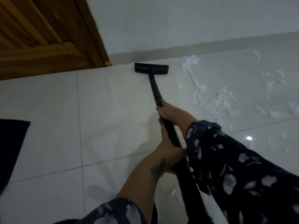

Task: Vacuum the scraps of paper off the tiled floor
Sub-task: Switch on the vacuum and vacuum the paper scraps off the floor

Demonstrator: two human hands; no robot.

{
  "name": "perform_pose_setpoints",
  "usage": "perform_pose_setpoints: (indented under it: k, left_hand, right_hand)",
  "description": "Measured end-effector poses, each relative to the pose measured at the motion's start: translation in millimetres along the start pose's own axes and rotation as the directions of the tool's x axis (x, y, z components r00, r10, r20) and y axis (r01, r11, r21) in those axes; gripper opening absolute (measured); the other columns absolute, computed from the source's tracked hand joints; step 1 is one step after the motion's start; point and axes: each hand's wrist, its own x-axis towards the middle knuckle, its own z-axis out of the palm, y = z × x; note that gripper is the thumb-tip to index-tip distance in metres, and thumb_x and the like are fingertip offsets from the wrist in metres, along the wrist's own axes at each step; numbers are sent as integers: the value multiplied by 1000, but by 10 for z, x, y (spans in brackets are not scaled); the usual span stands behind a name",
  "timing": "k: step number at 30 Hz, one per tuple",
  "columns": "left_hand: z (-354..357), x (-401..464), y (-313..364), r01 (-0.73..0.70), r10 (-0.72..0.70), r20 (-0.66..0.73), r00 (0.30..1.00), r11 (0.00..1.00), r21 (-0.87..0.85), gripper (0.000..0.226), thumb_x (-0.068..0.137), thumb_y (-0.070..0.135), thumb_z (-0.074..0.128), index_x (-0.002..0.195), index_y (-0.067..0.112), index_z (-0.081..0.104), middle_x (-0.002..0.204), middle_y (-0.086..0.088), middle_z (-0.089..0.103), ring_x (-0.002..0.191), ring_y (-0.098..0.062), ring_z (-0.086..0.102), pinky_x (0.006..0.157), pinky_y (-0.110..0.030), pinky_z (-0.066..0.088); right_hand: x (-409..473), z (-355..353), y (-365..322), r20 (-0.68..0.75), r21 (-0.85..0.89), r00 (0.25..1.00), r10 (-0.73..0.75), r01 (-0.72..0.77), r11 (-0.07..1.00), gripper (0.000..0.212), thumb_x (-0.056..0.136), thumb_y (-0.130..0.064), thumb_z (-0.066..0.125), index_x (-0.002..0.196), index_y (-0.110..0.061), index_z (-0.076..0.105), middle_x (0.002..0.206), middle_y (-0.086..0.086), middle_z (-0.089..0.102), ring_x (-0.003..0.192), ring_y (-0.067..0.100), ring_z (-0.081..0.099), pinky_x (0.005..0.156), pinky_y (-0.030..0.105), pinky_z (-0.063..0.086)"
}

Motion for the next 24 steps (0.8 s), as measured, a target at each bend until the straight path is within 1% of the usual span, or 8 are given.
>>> perform_pose_setpoints:
  k: [3,5,7,10,15,19,21,24]
  left_hand:
    - [67,45,-59,-10,8,-52,999,999,-37,109,92,11,68,148,59,-12,127,-4,56,95,-35,72,68,-44,64]
    - [80,70,-104,-13,9,-68,998,998,-55,102,93,1,59,149,58,-5,128,-8,52,79,-37,72,58,-37,62]
    - [85,63,-146,-5,-2,-88,996,997,-76,96,91,-6,50,149,55,4,118,-11,52,57,-26,63,49,-31,55]
    - [159,37,-213,-7,-3,-108,994,996,-93,90,90,-7,49,145,56,16,113,-9,56,51,-20,59,49,-30,52]
    - [578,-80,-305,-19,-3,-146,989,989,-149,89,90,-8,47,143,59,22,122,-13,56,51,-18,58,47,-29,51]
    - [888,-237,-352,-55,24,-180,983,984,-169,84,89,-10,47,143,51,27,125,-18,54,50,-16,58,47,-27,50]
    - [1034,-375,-441,-19,-4,-164,987,990,-142,87,88,-10,49,146,49,23,110,-19,56,48,-16,59,48,-28,51]
    - [1225,-640,-616,66,-70,-138,988,997,-29,98,88,-7,53,150,54,6,100,-14,57,49,-14,61,53,-30,55]
  right_hand:
    - [-9,-78,-15,58,50,996,66,-69,996,56,102,-20,36,150,-30,9,95,13,48,64,20,53,58,32,51]
    - [-60,-86,20,64,110,995,75,-81,991,54,101,-18,39,148,-28,14,106,17,47,69,23,55,62,35,53]
    - [-124,-90,142,110,193,991,69,-90,977,64,99,-14,46,150,-34,10,108,16,46,75,26,55,71,39,57]
    - [-306,-105,368,159,245,986,51,-90,965,78,97,-15,51,149,-43,0,102,12,51,83,24,53,86,41,51]
    - [-516,-198,592,40,67,999,27,-30,997,73,96,-18,46,151,-35,2,115,8,45,96,28,52,94,45,49]
    - [-750,-307,709,49,-38,999,9,-7,999,69,97,-18,42,152,-30,1,127,13,51,104,32,55,99,49,48]
    - [-910,-334,825,65,-38,998,8,-6,999,66,99,-17,39,152,-28,1,130,16,50,99,28,55,96,46,49]
    - [-1156,-313,1061,75,81,997,-21,15,997,63,99,-8,37,152,-22,7,150,16,32,70,8,40,77,33,46]
